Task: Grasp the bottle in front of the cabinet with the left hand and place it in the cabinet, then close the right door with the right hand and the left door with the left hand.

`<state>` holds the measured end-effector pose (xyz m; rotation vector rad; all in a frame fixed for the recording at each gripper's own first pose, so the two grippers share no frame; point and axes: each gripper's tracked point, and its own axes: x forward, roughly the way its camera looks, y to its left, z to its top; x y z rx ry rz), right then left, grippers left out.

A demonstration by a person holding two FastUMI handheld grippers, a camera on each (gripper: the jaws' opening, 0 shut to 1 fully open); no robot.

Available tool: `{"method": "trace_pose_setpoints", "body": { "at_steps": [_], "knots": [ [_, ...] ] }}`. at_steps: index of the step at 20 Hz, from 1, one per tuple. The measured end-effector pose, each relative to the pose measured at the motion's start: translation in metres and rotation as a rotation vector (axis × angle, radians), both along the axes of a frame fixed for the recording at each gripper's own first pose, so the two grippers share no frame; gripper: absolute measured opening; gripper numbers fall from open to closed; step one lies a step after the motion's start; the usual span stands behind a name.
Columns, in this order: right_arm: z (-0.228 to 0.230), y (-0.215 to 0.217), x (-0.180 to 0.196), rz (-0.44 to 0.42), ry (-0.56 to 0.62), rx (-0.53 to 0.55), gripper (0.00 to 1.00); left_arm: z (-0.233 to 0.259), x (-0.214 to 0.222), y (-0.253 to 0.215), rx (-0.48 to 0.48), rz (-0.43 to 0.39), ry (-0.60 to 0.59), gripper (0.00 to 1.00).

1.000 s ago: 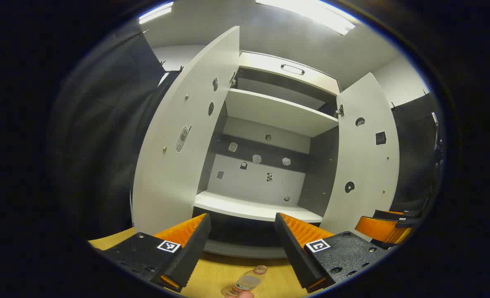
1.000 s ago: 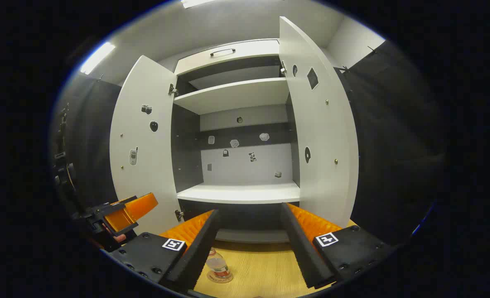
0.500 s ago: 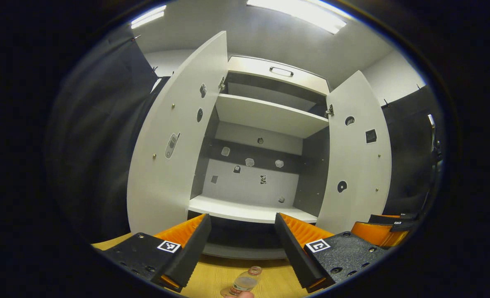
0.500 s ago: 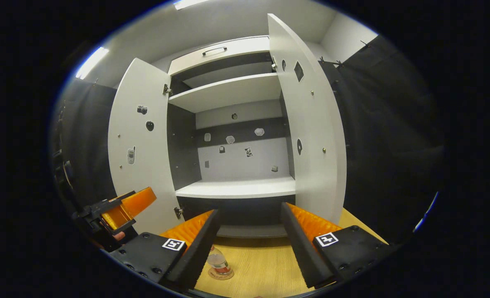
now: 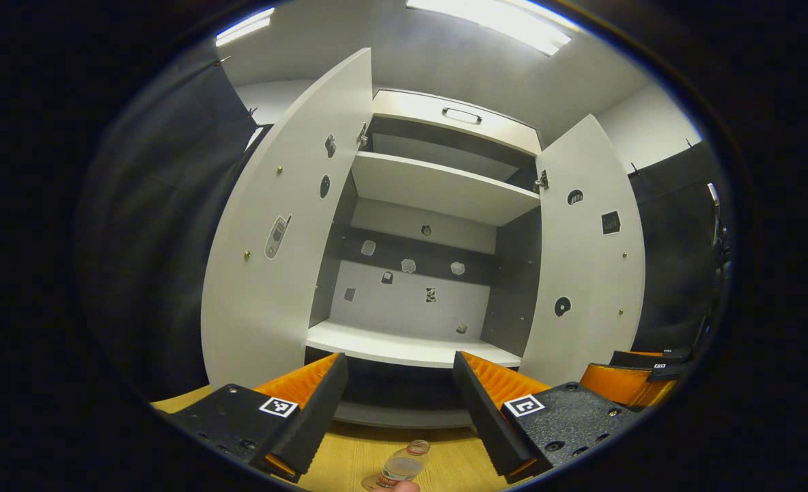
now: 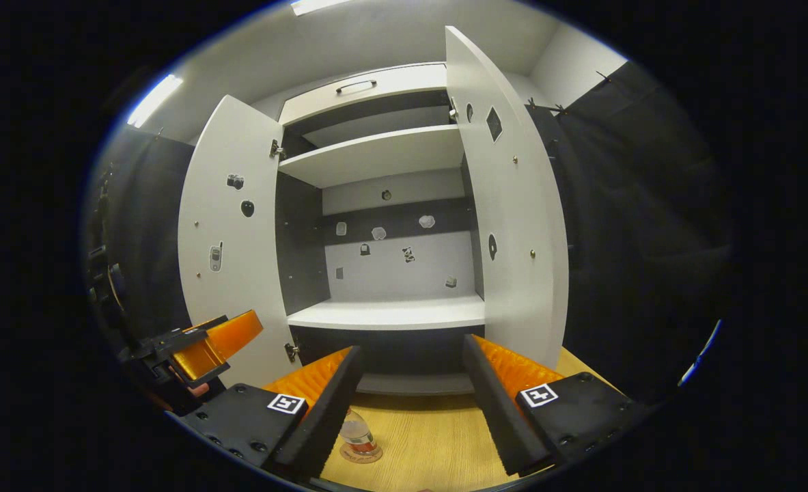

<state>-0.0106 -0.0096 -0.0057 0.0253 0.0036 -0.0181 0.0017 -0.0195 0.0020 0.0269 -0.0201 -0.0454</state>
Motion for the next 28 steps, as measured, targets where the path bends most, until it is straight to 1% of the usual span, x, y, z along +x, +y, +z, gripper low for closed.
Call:
{"method": "trace_pose_setpoints", "body": {
  "at_steps": [7,11,15,17,19,22,25,28],
  "knots": [
    [-0.002,-0.004,0.000,-0.005,0.003,0.012,0.98,0.001,0.001,0.002,0.002,0.002,-0.011,0.94],
    [-0.004,-0.012,-0.007,-0.023,-0.001,0.023,0.98,-0.015,0.007,-0.008,-0.027,-0.035,0.012,0.94],
    [-0.005,-0.021,-0.014,-0.051,-0.002,0.012,0.98,-0.061,0.014,-0.029,-0.056,-0.116,0.093,0.95],
    [-0.005,-0.023,-0.018,-0.060,-0.003,0.006,0.98,-0.091,0.016,-0.034,-0.057,-0.134,0.142,0.95],
    [-0.007,-0.024,-0.020,-0.063,0.003,0.000,0.98,-0.123,0.020,-0.037,-0.034,-0.145,0.175,0.95],
    [-0.009,-0.025,-0.024,-0.068,0.015,-0.016,0.98,-0.175,0.027,-0.034,0.013,-0.139,0.223,0.95],
    [-0.015,-0.022,-0.029,-0.072,0.034,-0.037,0.98,-0.213,0.034,-0.028,0.036,-0.125,0.241,0.95],
    [-0.020,-0.020,-0.034,-0.074,0.048,-0.047,0.98,-0.254,0.033,-0.022,0.056,-0.117,0.302,0.95]
  ]
}}
